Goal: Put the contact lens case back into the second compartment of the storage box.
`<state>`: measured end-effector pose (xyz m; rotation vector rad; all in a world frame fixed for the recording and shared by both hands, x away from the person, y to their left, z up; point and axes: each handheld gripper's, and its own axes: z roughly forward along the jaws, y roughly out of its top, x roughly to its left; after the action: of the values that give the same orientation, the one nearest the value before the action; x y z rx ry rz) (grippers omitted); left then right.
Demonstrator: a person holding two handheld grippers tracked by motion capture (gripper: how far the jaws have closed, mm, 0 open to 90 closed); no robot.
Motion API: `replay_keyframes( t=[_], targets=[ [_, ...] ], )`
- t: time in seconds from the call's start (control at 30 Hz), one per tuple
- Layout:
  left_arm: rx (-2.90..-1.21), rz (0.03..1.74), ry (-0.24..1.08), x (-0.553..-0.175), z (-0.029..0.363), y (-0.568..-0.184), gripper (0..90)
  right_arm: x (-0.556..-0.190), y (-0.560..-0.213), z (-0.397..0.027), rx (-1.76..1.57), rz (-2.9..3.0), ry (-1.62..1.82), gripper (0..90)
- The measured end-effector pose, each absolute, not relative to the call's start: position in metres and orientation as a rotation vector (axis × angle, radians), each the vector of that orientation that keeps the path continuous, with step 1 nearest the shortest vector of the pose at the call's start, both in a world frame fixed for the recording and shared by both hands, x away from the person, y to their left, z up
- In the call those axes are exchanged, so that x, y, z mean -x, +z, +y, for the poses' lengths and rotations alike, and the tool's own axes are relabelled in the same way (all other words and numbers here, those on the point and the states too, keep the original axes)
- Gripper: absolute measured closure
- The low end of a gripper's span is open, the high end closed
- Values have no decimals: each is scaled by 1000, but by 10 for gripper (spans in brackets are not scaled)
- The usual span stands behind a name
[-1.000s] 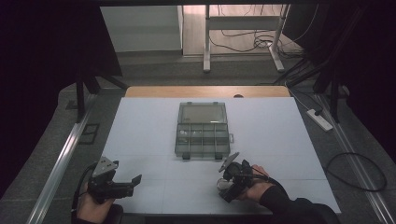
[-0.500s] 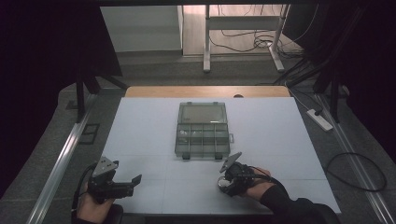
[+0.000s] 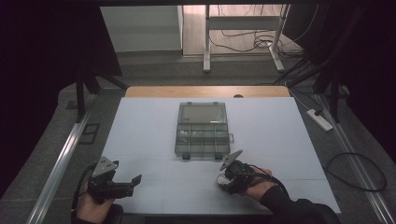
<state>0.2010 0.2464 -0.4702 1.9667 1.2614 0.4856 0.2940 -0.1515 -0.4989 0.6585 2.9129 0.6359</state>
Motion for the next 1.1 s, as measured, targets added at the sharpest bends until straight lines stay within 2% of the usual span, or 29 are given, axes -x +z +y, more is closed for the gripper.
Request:
replay_keyframes(
  t=[0.57, 1.1],
  targets=[
    [-1972, 1264, 487, -201, 246, -470, 32, -304, -477, -159, -761, 2816, 867, 493],
    [-1972, 1265, 487, -202, 246, -471, 32, -323, -467, -158, -889, 2749, 948, 493]
  ],
)
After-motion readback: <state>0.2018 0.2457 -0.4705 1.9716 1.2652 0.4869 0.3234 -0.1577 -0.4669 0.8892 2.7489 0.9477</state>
